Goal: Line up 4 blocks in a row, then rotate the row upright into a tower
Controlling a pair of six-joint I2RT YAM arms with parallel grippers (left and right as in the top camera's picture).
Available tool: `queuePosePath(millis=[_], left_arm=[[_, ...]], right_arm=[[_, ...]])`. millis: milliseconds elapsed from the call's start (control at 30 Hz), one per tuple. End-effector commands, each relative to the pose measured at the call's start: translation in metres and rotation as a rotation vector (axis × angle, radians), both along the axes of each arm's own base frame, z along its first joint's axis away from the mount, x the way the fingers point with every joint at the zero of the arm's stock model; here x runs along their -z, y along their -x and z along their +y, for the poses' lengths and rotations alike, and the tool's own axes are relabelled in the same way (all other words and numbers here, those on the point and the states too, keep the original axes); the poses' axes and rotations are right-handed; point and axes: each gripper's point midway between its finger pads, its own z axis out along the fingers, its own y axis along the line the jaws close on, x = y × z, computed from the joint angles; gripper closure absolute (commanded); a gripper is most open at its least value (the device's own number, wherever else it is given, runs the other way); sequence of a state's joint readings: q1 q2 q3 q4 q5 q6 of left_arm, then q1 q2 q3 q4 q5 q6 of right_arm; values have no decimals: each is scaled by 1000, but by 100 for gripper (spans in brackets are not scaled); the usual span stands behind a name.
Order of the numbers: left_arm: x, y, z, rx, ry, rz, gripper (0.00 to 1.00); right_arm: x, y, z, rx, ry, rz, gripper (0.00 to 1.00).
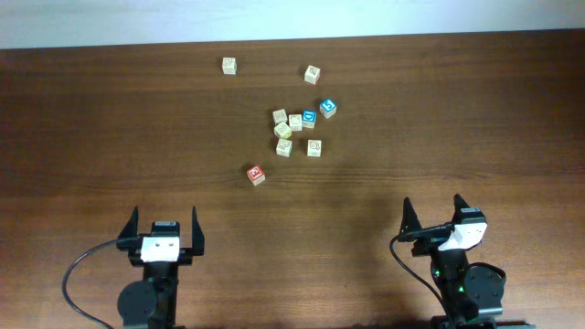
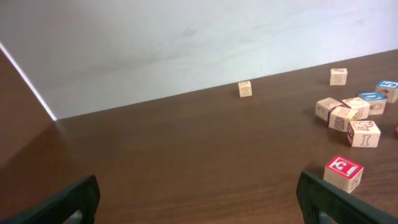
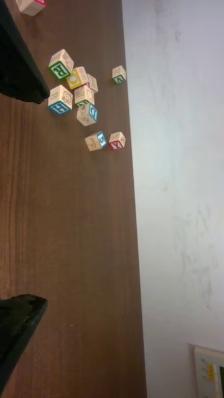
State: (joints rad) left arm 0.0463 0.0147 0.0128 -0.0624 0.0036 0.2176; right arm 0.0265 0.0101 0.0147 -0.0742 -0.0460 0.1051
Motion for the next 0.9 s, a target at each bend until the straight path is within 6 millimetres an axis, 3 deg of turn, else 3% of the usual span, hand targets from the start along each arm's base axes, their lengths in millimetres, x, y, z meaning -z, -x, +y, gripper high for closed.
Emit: queuePosePath(millis=[0,100,300,500,667,767,867], left_arm=[[-7,0,-9,54,-10,-30,1],[-19,0,-15,86,19,-30,1],[-53,-20,-17,103,58,67,1],[-83,-55,-16,99,79,271,1],[-104,-96,-14,90,108,571,1],[-106,-119,-15,96,133,757,1],[-106,-142,-34,198,204,872,1]], right_arm=[[3,0,-3,18,-7,4,2],[-2,-1,-3,16,-6,8,2],[-44,-7,-3,15,-6,15,1],[-95,-38,4,-19,-7,91,2],[-124,-79,20,-104,-27,363,2],[-126,-95,23,-119,-40,554,2],[-124,-109,23,-116,-46,702,2]])
